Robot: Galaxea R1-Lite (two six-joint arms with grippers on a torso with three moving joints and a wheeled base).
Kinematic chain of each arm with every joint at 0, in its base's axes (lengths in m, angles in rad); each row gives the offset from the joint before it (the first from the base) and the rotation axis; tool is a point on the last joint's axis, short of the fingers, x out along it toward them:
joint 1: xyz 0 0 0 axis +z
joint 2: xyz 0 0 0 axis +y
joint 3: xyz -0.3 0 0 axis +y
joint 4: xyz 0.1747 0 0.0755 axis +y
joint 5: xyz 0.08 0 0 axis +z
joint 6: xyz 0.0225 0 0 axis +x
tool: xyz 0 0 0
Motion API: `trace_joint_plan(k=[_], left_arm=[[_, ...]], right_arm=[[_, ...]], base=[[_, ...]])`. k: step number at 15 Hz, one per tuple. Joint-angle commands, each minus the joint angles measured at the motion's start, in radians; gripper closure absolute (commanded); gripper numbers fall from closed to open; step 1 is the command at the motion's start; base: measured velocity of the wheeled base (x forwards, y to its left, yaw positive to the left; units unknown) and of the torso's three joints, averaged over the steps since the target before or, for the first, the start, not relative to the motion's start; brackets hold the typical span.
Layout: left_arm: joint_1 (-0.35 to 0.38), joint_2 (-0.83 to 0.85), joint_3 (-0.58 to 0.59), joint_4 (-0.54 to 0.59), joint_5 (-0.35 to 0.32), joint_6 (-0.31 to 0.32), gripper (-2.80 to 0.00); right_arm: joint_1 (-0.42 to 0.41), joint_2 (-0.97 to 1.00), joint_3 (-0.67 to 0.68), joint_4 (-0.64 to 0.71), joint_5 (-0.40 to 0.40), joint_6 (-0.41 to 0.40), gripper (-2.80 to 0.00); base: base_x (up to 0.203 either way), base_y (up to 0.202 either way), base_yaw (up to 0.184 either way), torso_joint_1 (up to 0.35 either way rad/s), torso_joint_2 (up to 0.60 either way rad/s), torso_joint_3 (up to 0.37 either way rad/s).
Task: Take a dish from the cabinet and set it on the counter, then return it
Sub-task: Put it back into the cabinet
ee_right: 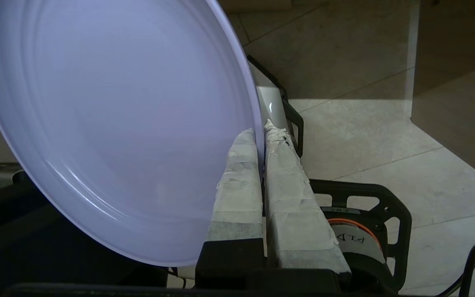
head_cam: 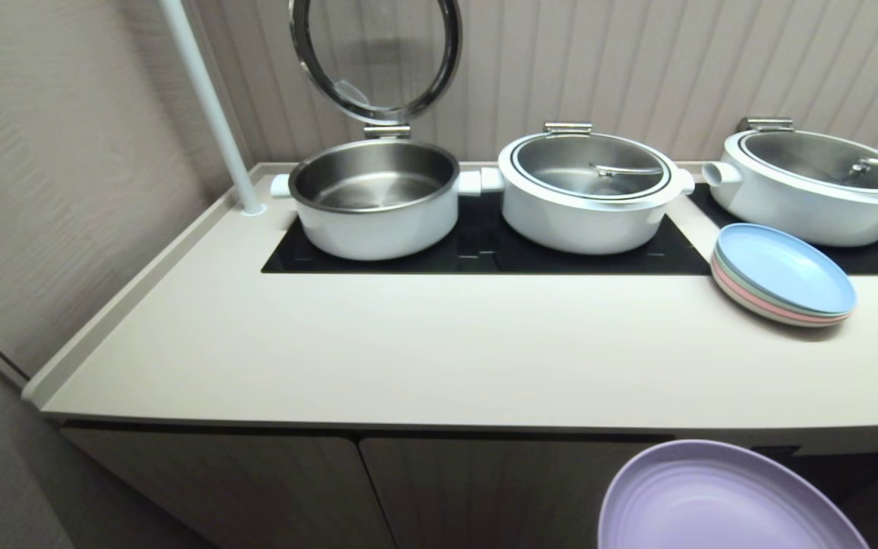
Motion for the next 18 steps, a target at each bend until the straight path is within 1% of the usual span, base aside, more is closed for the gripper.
trace_joint_plan(k=[1, 8, 18], left_arm=[[0.000, 0.000, 0.000, 0.000, 0.000, 0.000, 0.00], [0.000, 0.000, 0.000, 0.000, 0.000, 0.000, 0.00], [0.000, 0.000, 0.000, 0.000, 0.000, 0.000, 0.00]], right_arm=[[0.003, -0.032, 0.021, 0.006, 0.010, 0.003, 0.00], [0.005, -0.097, 0.101, 0.049, 0.042, 0.012, 0.00], [0.007, -0.138, 0.163, 0.080, 0.092, 0.021, 0.00]], base=[[0.000, 0.000, 0.000, 0.000, 0.00, 0.000], [0.000, 0.000, 0.000, 0.000, 0.00, 0.000], [0.000, 0.000, 0.000, 0.000, 0.00, 0.000]])
